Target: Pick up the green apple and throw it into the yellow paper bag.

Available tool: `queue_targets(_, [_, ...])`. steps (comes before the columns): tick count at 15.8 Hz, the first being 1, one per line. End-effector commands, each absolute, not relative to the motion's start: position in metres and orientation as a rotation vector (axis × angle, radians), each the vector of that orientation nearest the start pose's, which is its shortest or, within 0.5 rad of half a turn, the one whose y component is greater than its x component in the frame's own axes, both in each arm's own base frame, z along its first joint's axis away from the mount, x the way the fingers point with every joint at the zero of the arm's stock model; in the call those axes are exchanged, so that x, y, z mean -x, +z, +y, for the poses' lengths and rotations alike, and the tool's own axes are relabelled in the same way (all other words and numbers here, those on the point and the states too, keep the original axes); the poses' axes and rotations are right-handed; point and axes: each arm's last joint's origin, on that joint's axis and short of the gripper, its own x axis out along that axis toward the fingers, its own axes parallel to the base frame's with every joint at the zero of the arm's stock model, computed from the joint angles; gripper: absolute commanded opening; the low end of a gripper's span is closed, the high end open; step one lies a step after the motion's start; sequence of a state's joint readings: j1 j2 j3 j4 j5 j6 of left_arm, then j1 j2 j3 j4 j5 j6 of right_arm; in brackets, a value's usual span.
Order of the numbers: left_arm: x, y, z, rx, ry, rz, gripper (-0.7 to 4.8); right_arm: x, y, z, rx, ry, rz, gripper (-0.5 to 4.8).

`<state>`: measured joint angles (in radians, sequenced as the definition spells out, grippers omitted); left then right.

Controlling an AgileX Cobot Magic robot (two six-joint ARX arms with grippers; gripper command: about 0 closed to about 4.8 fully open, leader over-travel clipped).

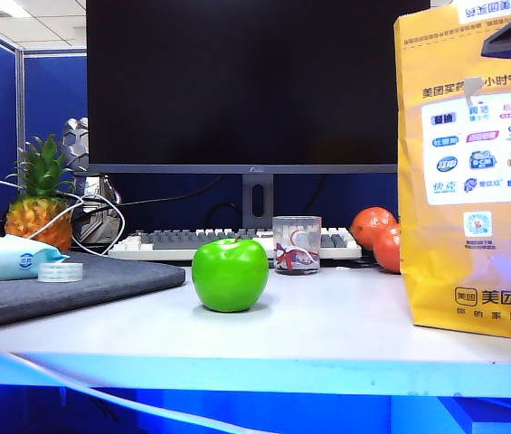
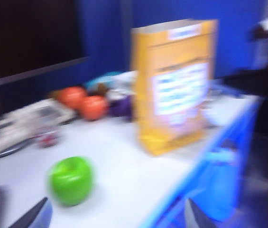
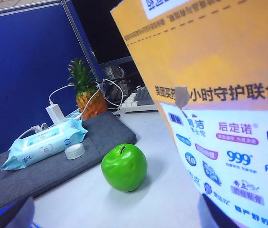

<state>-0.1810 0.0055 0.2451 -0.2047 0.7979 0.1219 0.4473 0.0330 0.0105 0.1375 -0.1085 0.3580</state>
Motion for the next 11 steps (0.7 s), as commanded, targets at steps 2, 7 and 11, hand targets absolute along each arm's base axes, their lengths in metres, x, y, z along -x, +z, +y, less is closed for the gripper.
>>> queue_targets(2, [-0.059, 0.229, -0.034, -0.098, -1.109, -0.123, 3.71, -0.088, 0.176, 0.045, -0.371, 0.569, -0.023, 4.79])
queue_targets(7, [-0.058, 0.233, -0.035, -0.053, -1.137, -0.131, 3.71, -0.088, 0.176, 0.045, -0.371, 0.566, -0.019, 4.79])
queue_targets(11, [-0.06, 0.249, -0.031, 0.227, -0.955, -0.147, 3.8, -0.088, 0.176, 0.045, -0.371, 0.566, -0.019, 4.79])
